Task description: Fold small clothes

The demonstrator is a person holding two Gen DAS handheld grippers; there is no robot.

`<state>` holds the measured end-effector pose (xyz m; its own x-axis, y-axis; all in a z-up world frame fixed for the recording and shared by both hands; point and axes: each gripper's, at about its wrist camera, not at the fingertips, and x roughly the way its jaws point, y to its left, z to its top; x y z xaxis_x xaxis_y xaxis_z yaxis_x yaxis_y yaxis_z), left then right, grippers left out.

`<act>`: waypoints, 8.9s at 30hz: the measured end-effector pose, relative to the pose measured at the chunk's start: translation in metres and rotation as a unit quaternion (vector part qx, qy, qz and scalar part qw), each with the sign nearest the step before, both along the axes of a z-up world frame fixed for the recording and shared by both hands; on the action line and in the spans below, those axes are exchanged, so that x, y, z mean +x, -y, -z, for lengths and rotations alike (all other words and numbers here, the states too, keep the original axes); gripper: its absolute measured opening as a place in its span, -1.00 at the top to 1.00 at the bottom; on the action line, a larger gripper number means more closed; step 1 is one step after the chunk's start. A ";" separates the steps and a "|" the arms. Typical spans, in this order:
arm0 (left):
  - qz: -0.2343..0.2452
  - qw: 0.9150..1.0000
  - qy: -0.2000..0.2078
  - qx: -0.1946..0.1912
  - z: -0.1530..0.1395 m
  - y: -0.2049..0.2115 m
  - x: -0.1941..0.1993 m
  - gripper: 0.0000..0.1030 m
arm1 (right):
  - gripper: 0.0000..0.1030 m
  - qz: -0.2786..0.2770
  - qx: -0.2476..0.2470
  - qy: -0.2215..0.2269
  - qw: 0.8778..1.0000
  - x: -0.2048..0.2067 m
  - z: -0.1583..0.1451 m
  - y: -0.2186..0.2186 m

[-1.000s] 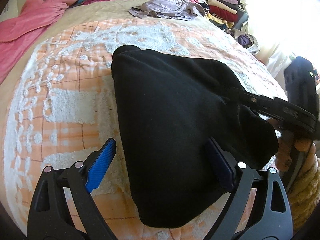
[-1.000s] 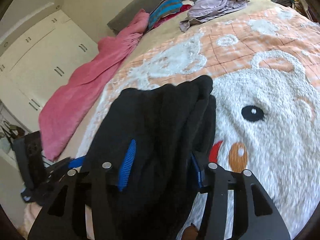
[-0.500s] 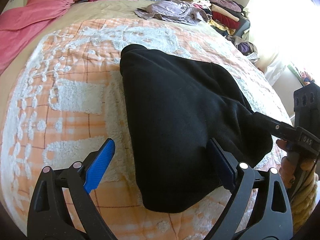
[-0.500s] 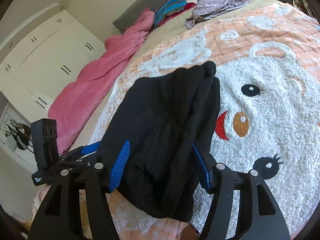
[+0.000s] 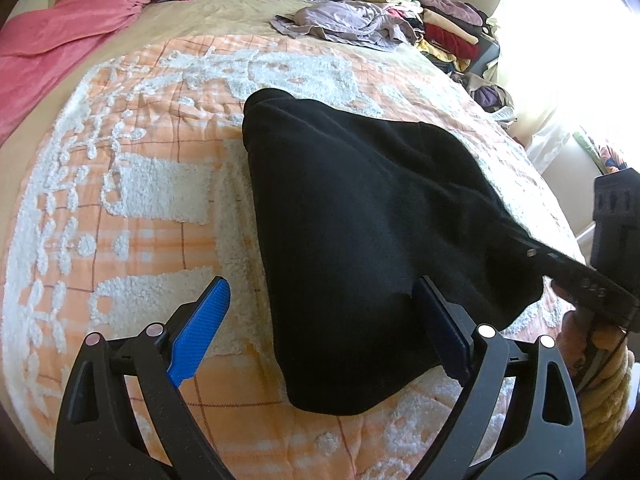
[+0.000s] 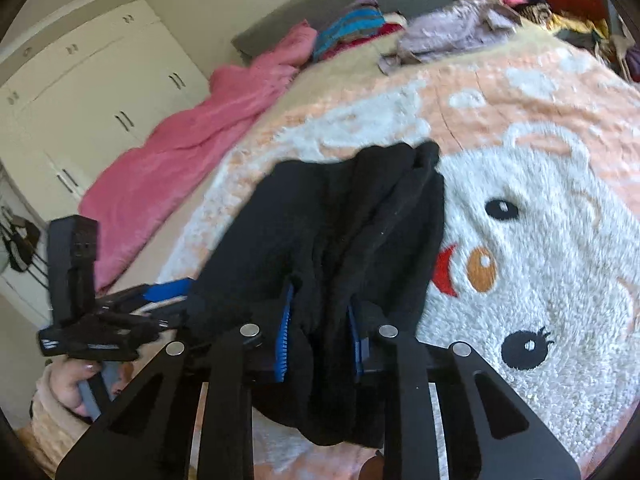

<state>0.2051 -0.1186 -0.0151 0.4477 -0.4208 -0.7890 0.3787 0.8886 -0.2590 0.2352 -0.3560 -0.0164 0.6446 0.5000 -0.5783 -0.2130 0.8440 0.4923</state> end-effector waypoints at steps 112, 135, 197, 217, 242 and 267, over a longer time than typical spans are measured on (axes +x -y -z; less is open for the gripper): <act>0.067 0.989 -0.081 -0.105 0.032 0.117 0.004 -0.32 | -0.24 0.025 -0.010 -0.038 0.999 -0.051 0.035 0.095; 0.071 0.994 0.037 -0.077 -0.034 0.061 -0.062 -0.81 | -0.91 0.181 -0.178 0.143 0.957 -0.171 -0.065 0.035; -0.004 0.997 0.073 0.001 0.022 0.007 -0.178 -0.81 | -0.91 0.234 -0.242 0.090 0.937 -0.265 0.022 -0.029; -0.012 0.997 0.077 0.016 0.020 0.005 -0.177 -0.81 | -0.91 0.225 -0.230 0.080 0.944 -0.261 0.022 -0.031; -0.013 0.997 0.079 0.014 0.017 0.005 -0.181 -0.81 | -0.91 0.223 -0.234 0.082 0.943 -0.263 0.020 -0.037; -0.020 0.996 0.080 0.015 0.014 0.003 -0.183 -0.81 | -0.91 0.225 -0.234 0.079 0.942 -0.263 0.019 -0.040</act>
